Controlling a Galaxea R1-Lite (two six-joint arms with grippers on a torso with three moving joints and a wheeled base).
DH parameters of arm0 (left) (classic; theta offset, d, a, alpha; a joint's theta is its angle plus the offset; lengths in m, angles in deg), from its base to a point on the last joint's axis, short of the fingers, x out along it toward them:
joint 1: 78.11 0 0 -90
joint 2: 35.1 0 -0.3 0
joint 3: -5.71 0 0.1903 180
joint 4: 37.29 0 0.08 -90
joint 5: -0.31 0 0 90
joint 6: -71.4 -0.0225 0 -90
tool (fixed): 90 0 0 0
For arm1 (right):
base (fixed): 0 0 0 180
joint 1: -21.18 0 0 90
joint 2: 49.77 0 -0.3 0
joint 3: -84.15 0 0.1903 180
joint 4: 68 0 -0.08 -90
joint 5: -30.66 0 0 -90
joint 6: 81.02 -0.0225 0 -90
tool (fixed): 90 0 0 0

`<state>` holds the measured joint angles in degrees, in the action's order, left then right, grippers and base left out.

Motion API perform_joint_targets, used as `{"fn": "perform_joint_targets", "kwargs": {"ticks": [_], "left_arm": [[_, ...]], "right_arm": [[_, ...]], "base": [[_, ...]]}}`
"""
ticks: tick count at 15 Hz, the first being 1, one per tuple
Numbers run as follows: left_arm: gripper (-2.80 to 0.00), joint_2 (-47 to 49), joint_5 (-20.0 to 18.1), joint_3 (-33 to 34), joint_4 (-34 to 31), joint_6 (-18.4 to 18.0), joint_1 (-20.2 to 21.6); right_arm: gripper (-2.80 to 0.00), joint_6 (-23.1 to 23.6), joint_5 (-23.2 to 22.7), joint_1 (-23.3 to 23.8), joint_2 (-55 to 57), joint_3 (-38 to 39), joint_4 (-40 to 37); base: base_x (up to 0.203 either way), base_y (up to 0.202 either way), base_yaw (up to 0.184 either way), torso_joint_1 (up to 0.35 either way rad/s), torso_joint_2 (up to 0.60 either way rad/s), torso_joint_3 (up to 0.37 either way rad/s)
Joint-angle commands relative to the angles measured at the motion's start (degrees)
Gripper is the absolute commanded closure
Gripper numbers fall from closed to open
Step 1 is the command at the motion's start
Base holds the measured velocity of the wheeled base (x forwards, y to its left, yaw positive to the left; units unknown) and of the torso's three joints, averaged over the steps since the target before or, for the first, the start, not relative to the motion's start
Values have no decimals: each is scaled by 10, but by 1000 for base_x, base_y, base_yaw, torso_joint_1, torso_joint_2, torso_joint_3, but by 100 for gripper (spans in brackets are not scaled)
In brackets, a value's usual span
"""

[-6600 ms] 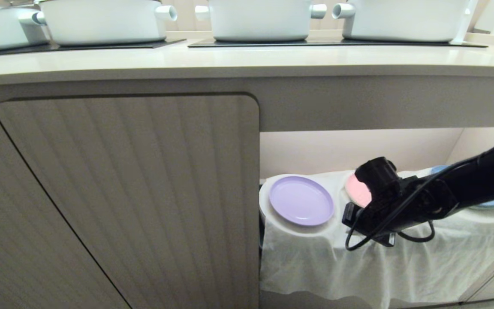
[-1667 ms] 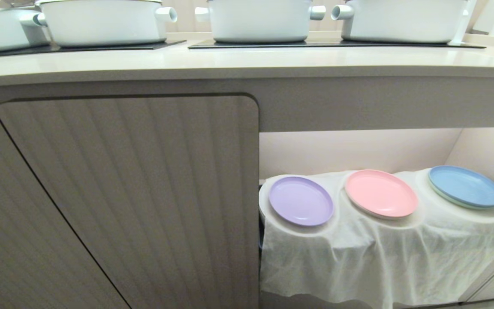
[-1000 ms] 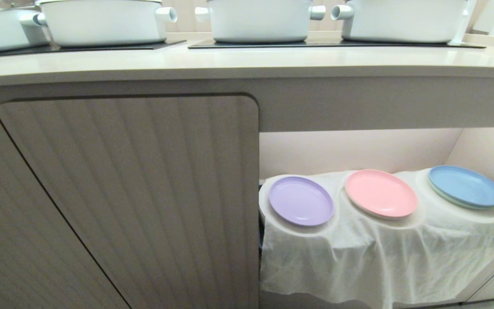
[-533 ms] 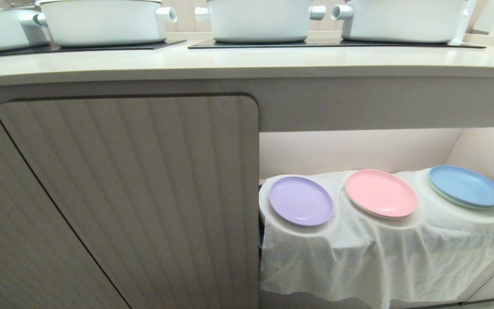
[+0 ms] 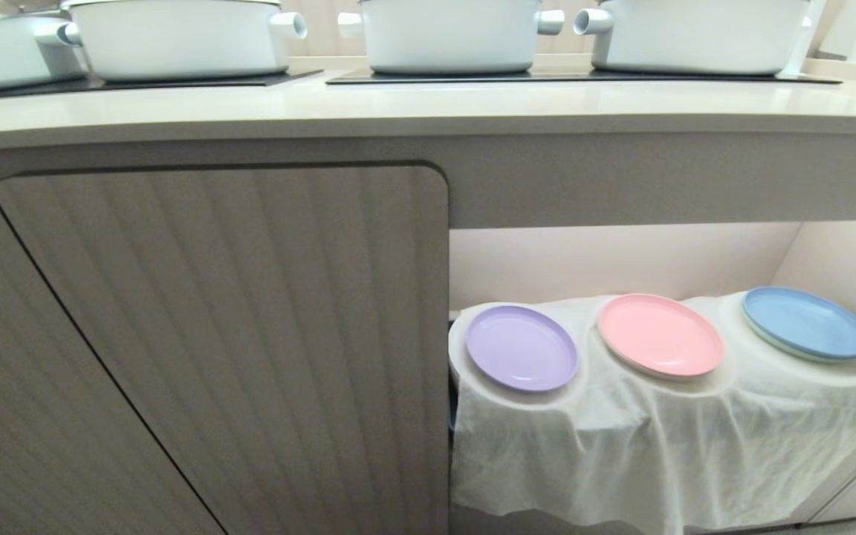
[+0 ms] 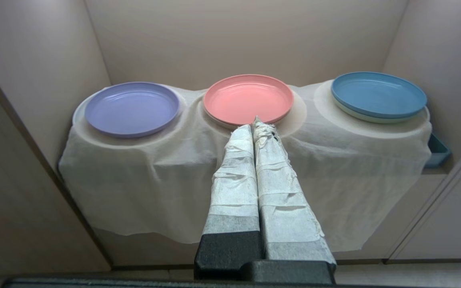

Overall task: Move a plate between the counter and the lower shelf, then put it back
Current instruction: Pick up the plate in the cupboard

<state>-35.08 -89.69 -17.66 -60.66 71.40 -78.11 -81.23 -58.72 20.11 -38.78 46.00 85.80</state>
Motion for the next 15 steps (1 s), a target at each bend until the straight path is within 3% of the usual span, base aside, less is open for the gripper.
{"fn": "perform_joint_targets", "kwargs": {"ticks": [1, 6, 15], "left_arm": [[0, 0, 0, 0, 0, 0, 0], [0, 0, 0, 0, 0, 0, 0], [0, 0, 0, 0, 0, 0, 0]], "right_arm": [[0, 1, -3, -16, 81, -27, 1], [0, 3, -63, -67, 251, -52, 62], [0, 3, -137, -108, 722, -49, 420]], "base": [[0, 0, 0, 0, 0, 0], [0, 0, 0, 0, 0, 0], [0, 0, 0, 0, 0, 0]]}}
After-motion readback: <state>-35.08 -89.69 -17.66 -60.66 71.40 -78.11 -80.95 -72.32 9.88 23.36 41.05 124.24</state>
